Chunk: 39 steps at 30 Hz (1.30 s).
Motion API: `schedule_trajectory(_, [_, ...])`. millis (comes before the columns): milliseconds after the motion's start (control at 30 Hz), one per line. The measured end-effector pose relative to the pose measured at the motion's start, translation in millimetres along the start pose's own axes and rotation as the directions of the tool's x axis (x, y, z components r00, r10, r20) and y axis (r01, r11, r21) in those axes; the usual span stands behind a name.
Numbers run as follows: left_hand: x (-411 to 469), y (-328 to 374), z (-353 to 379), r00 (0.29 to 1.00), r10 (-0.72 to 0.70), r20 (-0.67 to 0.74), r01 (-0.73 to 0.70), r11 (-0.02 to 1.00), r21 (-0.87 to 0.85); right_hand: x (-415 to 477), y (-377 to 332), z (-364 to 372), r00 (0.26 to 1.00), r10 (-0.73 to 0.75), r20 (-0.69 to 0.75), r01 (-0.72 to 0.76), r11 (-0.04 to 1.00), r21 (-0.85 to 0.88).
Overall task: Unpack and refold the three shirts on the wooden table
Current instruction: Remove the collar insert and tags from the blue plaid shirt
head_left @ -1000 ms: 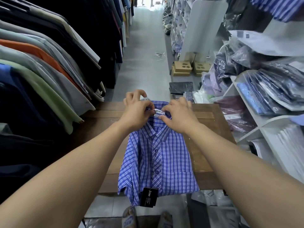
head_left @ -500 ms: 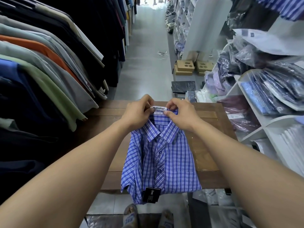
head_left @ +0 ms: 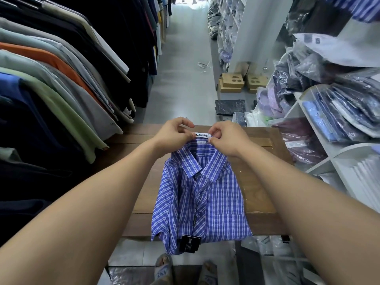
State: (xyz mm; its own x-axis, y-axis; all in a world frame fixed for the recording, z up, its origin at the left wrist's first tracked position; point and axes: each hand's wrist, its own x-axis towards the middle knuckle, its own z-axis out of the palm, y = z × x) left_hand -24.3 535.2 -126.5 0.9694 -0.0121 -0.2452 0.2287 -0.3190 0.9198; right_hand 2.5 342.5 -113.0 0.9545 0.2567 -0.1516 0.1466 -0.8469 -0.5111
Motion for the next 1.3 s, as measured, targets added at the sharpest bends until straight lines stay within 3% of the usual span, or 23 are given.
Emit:
schedule_trajectory(100, [4, 4, -1, 0.998, -0.053, 0.017, 0.053, 0.999, -0.002, 5, -4, -7, 0.996, 0.059, 0.072, -0.061, 0.998, 0.033])
schedule_trajectory(167, [5, 4, -2, 0.996, -0.093, 0.011, 0.094, 0.994, -0.048, 7, -4, -10, 0.987, 0.104, 0.12, -0.125, 0.973, 0.192])
schedule_trajectory(267, [6, 2, -3, 0.989, -0.145, -0.011, 0.142, 0.98, -0.138, 6, -3, -13, 0.965, 0.175, 0.194, -0.249, 0.847, 0.47])
schedule_trajectory(333, [6, 2, -5, 0.984, -0.177, -0.023, 0.173, 0.977, -0.127, 4, -3, -17, 0.944, 0.213, 0.252, -0.32, 0.777, 0.542])
schedule_trajectory(567, [13, 16, -6, 0.97, -0.24, 0.03, 0.239, 0.97, 0.032, 4, -6, -26, 0.867, 0.304, 0.395, -0.494, 0.629, 0.6])
schedule_trajectory(867, [15, 17, -10, 0.954, -0.289, 0.082, 0.291, 0.957, -0.009, 0, 2, -28, 0.883, 0.288, 0.371, -0.462, 0.674, 0.577])
schedule_trajectory(1300, [16, 26, -4, 0.926, -0.377, 0.037, 0.378, 0.925, -0.043, -5, 5, -19, 0.9, 0.23, 0.37, -0.428, 0.622, 0.656])
